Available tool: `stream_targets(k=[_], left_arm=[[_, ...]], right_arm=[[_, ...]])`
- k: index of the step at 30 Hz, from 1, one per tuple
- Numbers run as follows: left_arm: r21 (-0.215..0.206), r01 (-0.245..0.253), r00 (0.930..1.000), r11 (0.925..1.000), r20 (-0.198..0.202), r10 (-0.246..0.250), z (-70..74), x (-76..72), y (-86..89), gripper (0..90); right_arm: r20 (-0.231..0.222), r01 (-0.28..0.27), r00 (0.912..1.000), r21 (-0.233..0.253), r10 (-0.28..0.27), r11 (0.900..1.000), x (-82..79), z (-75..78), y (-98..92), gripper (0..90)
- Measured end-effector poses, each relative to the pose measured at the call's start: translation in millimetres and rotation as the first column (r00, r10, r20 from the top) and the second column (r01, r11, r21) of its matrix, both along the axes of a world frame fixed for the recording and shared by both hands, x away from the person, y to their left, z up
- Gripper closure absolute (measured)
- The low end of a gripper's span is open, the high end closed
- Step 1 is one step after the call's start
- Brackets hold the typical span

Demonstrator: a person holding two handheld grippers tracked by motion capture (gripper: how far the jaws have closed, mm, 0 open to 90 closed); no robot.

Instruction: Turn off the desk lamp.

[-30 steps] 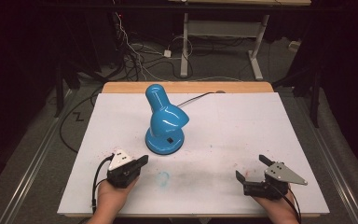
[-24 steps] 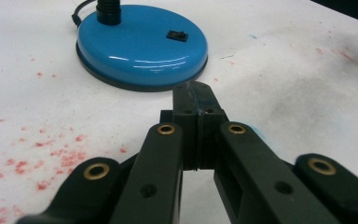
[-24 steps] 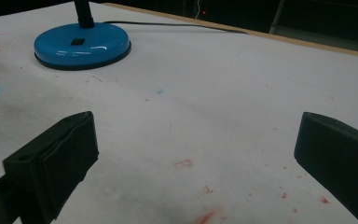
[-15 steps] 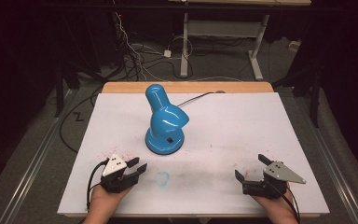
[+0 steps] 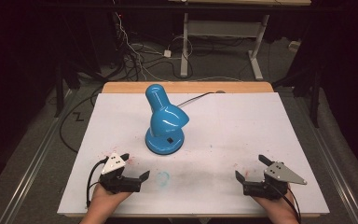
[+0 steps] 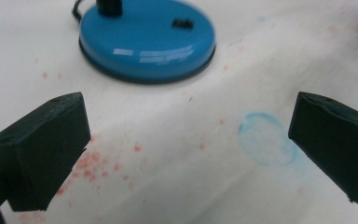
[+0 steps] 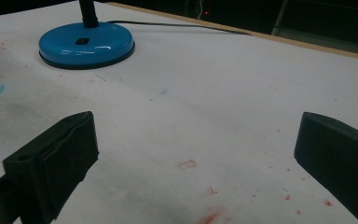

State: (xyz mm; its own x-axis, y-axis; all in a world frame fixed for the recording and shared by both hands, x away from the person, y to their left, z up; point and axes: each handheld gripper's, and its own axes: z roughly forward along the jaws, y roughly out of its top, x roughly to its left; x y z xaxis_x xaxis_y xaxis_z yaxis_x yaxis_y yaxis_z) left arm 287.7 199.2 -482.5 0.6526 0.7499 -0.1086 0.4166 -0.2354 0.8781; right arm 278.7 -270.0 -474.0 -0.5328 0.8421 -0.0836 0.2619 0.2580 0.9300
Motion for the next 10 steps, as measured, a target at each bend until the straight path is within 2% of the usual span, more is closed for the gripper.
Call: stream_targets(k=[2,6,10], left_arm=[[-0.007,-0.007,0.9997,0.9999,0.024,0.007,0.9,-0.6,1.2,0.0],[-0.025,-0.022,0.9995,0.9994,0.022,0.023,-0.9,2.6,5.7,0.0],[-0.009,-0.035,0.9986,0.9993,0.039,0.036,1.3,1.7,7.2,0.0]], right_arm=[[0.003,-0.004,1.0000,-0.001,0.004,1.000,-0.9,0.3,0.3,0.4],[-0.009,0.000,1.0000,0.000,0.000,1.000,2.1,-2.2,-0.1,0.4],[-0.008,-0.001,1.0000,0.003,0.001,1.000,3.7,-2.1,-0.6,0.3]])
